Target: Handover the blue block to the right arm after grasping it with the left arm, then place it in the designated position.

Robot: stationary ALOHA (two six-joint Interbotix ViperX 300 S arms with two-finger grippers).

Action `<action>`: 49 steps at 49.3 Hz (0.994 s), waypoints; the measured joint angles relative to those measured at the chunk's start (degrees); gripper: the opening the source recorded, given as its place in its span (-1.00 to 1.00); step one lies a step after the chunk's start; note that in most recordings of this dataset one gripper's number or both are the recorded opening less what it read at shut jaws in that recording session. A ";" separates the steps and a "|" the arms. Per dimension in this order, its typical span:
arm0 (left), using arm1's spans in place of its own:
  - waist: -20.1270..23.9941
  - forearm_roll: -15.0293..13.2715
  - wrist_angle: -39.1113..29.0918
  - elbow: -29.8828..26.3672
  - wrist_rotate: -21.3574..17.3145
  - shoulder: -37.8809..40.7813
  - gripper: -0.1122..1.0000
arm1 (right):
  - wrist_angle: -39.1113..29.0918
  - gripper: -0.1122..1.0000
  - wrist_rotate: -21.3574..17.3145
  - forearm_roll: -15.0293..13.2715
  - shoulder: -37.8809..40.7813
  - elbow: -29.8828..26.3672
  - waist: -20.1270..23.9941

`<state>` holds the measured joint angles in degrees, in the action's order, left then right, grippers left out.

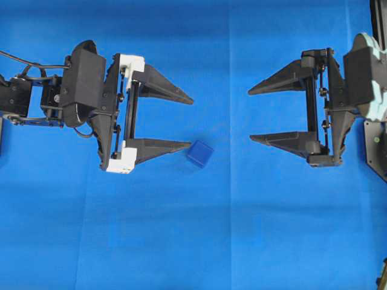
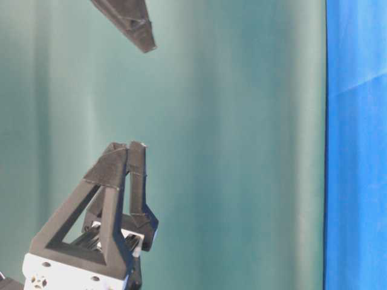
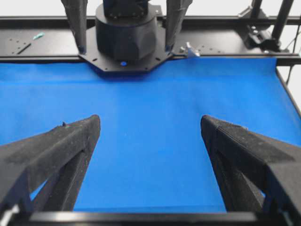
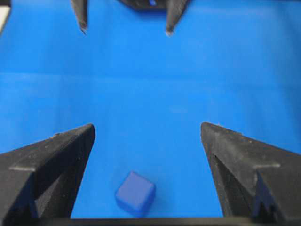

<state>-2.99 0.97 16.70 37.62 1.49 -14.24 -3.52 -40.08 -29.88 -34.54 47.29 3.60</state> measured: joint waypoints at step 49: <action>-0.09 0.09 0.00 0.00 0.09 0.00 0.86 | 12.48 0.74 0.00 -1.14 -0.09 4.75 -3.96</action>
<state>-3.08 1.05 16.70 37.62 1.58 -14.24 8.96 -40.08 -31.03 -34.63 52.03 -0.35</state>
